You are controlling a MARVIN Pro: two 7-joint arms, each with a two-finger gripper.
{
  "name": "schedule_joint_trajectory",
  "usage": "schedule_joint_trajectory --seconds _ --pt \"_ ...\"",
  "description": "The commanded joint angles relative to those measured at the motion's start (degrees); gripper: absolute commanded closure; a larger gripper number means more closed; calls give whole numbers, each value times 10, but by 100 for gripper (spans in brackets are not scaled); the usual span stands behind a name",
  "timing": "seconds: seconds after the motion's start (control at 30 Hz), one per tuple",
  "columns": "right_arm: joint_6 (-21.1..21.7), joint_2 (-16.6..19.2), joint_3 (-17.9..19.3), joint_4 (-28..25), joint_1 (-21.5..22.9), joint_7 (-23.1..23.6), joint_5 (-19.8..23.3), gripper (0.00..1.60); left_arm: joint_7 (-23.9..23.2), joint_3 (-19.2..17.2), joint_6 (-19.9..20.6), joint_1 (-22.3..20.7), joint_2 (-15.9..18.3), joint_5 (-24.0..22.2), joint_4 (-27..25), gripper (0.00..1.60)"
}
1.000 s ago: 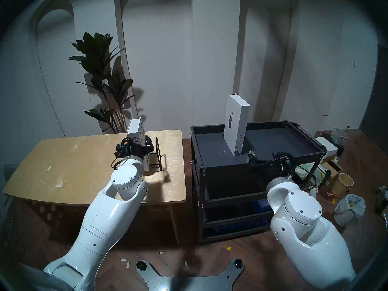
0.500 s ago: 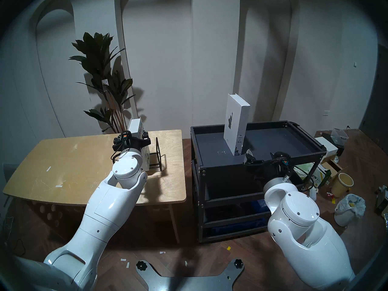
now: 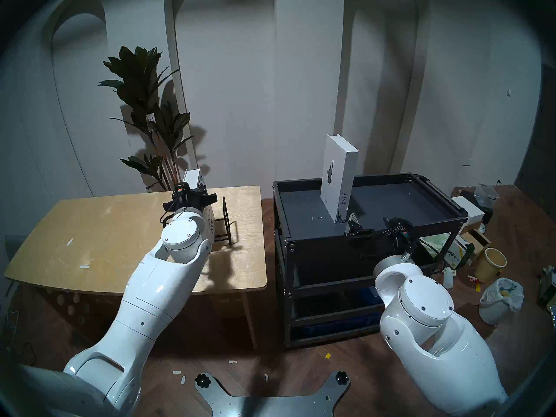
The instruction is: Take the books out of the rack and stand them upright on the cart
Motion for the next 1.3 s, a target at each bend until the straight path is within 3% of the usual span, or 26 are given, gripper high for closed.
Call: schedule_joint_trajectory --seconds 0.0,0.43,0.57,0.77,0.97,1.27 --pt "-12 14 -19 7 16 4 -46 0 4 5 11 -28 3 16 -20 160" --pt "-21 39 -63 17 46 36 -106 0 -2 -16 71 -48 -8 -13 -111 160" --pt "-54 40 -73 23 57 65 -112 0 -5 -14 79 -62 -8 -13 -139 160" --pt "-90 37 -101 42 97 111 -127 0 -5 4 124 -72 -13 -11 -185 160" --pt "-118 14 -131 81 138 150 -144 0 -8 36 170 -94 -24 -4 -202 160" --pt "-126 -45 -159 135 191 182 -166 0 -4 82 218 -130 -56 5 -181 160"
